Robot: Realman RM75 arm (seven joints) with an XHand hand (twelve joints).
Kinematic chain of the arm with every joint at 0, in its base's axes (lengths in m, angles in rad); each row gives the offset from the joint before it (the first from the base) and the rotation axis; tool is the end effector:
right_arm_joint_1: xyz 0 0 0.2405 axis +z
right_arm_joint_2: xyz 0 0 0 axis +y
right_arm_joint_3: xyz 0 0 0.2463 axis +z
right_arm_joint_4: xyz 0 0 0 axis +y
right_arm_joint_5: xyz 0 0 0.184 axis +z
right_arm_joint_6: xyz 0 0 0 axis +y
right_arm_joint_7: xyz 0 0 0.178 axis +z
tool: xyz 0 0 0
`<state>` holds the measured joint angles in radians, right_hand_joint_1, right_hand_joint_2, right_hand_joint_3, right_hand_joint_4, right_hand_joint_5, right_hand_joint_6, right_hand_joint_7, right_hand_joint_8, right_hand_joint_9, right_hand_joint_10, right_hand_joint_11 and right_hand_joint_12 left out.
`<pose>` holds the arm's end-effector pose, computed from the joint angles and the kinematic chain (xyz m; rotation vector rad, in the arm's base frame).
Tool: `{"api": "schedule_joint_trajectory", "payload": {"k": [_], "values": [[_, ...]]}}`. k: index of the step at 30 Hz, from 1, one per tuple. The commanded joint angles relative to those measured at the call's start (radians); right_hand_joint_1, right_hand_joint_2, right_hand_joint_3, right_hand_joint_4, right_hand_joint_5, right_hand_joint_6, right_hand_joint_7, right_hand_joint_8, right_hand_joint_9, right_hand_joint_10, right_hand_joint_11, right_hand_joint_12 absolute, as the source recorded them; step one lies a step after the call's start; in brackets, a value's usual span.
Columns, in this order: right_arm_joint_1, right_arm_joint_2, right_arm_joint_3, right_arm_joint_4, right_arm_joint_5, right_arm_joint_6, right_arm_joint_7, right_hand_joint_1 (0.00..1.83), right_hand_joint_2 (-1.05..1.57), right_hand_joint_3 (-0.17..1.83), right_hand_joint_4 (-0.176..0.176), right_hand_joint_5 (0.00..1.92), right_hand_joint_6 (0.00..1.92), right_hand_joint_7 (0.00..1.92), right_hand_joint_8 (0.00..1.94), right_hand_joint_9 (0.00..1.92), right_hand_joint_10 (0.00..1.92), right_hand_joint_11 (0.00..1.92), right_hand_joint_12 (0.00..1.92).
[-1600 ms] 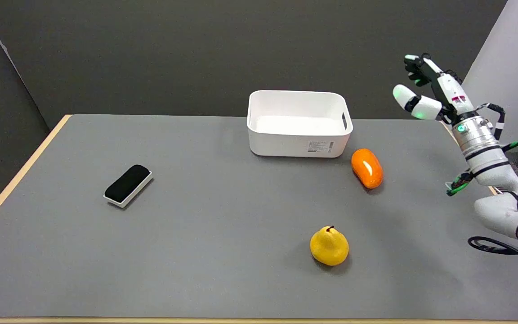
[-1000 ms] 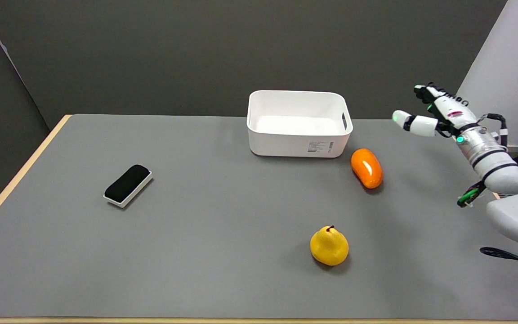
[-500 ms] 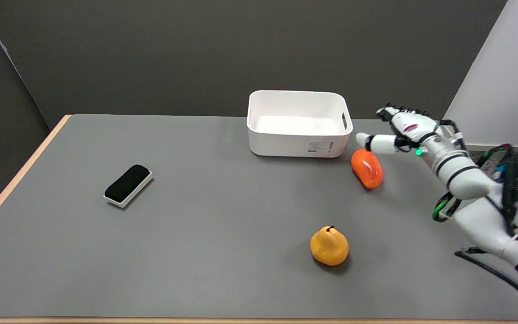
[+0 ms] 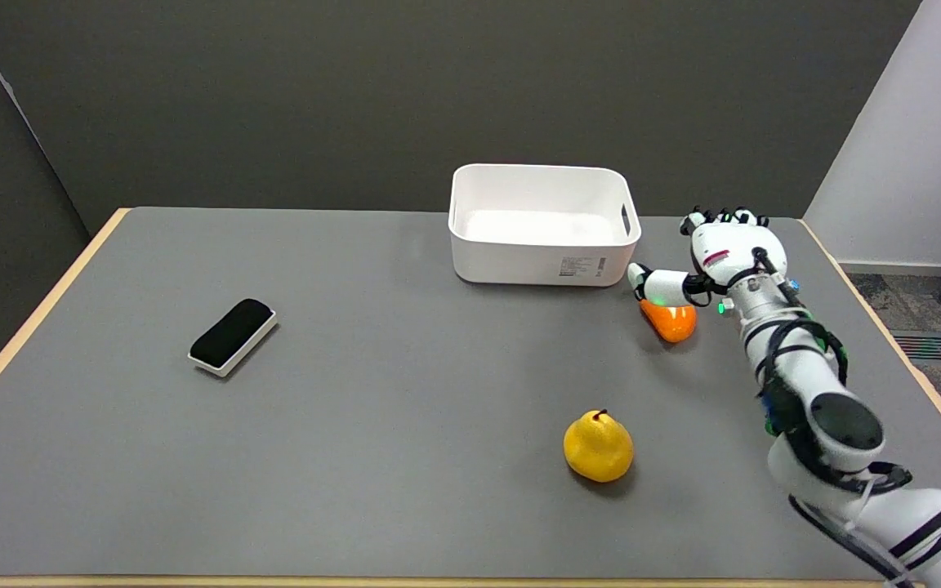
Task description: Pick up mango.
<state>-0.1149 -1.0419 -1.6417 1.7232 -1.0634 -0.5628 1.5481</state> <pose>-0.2166 -0.3200 0.4130 1.1455 0.0117 -0.0404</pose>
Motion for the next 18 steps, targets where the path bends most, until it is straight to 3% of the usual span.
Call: {"api": "schedule_joint_trajectory", "payload": {"k": [1,18], "values": [[-0.026,-0.040,-0.288,0.067,-0.406,-0.416,0.294,0.20,0.65,0.74,-0.155,0.26,0.53,0.39,0.61,0.22,1.03,0.10,1.37],[0.066,-0.057,-0.290,-0.149,-0.185,-0.437,0.302,0.19,0.64,0.72,-0.175,0.21,0.48,0.30,0.52,0.13,0.92,0.02,1.29]]}}
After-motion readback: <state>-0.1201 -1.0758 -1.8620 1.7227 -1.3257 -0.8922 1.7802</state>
